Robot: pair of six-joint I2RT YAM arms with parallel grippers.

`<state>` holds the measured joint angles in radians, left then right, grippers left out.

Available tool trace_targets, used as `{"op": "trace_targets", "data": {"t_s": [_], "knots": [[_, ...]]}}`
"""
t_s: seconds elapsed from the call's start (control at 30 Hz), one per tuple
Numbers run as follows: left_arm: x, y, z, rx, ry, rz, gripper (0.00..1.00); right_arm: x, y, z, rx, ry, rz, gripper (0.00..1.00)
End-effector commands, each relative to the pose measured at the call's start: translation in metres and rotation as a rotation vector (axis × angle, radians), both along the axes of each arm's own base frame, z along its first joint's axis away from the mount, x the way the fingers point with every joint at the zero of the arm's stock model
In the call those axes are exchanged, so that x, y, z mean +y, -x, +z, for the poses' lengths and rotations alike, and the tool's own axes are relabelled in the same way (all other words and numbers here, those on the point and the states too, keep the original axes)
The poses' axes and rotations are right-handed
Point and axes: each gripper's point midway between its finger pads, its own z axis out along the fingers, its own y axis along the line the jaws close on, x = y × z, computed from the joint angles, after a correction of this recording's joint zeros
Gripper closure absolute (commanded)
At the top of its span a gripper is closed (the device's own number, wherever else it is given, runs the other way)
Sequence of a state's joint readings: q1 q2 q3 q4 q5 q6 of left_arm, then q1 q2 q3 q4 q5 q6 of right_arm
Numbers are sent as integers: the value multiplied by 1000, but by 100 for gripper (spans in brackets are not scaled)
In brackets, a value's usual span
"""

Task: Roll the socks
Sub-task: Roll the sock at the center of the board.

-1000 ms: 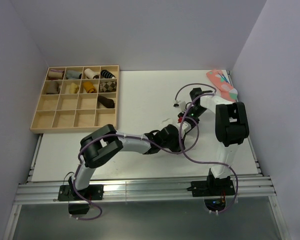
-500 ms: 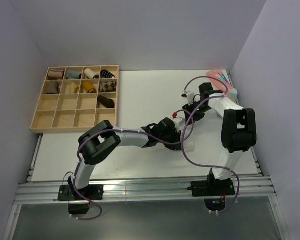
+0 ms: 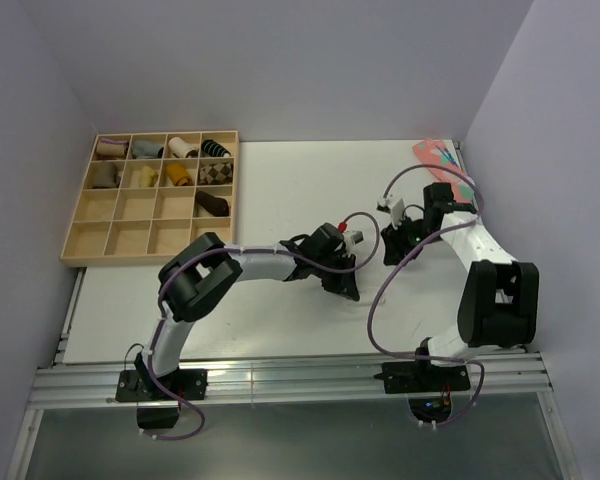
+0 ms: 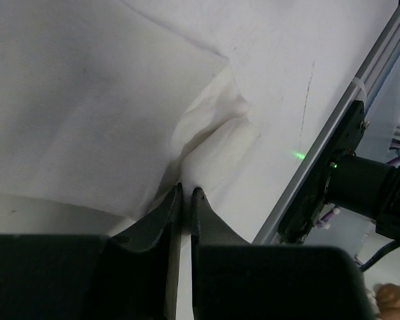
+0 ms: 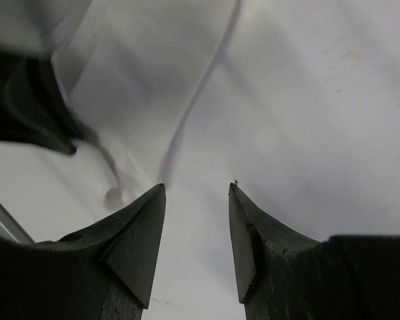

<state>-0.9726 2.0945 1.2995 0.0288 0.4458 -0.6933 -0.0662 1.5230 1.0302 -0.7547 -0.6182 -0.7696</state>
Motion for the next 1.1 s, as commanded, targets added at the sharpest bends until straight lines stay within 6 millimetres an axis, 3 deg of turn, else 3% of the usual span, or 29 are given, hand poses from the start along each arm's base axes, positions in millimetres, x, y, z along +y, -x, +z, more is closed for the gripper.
{"op": "trace_targets", "data": {"t_s": [0.0,0.4,0.73,1.07], "knots": [[26,16,-33,151,-159,-6,100,3,27,5,-97,23,198,50],[22,21,-39,337,-198,13,100,12,83,-7,-144,33,492,44],[23,12,-49,441,-228,53,100,31,95,-16,-144,48,642,43],[27,-2,-53,472,-231,84,100,45,106,-43,-142,117,744,43]]}}
